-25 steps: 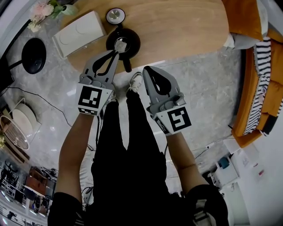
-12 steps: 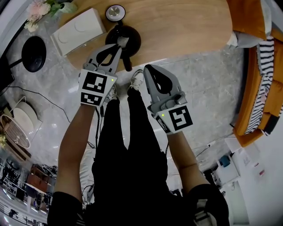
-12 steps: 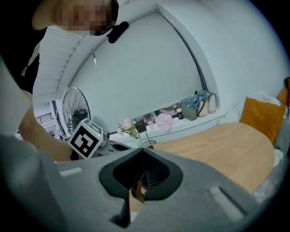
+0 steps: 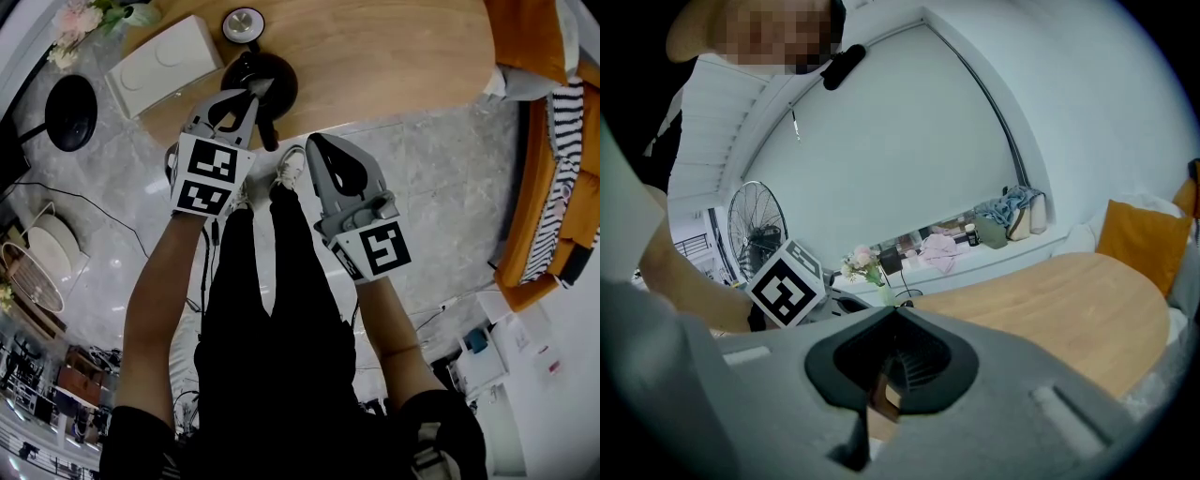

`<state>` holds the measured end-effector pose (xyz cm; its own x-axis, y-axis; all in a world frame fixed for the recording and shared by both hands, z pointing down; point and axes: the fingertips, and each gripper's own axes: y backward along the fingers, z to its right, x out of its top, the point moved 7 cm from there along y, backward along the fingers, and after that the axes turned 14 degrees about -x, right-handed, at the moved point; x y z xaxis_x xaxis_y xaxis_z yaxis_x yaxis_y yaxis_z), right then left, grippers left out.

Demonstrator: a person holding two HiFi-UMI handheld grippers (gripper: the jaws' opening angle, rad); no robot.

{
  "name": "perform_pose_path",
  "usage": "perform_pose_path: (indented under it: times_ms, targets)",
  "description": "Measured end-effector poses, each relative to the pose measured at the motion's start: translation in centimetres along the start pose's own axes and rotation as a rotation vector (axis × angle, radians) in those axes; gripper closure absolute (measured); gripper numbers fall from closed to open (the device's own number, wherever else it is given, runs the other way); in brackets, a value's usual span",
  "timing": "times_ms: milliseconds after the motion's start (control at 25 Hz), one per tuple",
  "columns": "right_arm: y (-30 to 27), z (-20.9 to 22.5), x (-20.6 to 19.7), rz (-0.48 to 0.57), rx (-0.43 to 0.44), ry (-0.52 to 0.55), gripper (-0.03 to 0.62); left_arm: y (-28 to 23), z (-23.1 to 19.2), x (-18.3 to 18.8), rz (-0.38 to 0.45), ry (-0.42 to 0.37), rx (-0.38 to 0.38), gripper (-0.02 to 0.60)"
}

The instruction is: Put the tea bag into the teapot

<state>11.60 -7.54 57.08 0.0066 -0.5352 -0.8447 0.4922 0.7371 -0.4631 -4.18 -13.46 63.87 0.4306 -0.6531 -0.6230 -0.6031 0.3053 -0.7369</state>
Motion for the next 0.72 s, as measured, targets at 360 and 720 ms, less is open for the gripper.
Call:
perform_pose_path:
  times_ms: [360,720]
  targets:
    - [0.1,0.4,-0.3,-0.010,0.005,0.001,0.589,-1.5,-0.1,0.5,-0.112,-0.010,0.007,0.558]
    - [0.1,0.8,-0.6,-0.009,0.004,-0.010,0.589,-2.3,-0.1,1.3,-0.158,-0.009,0.006,0.483]
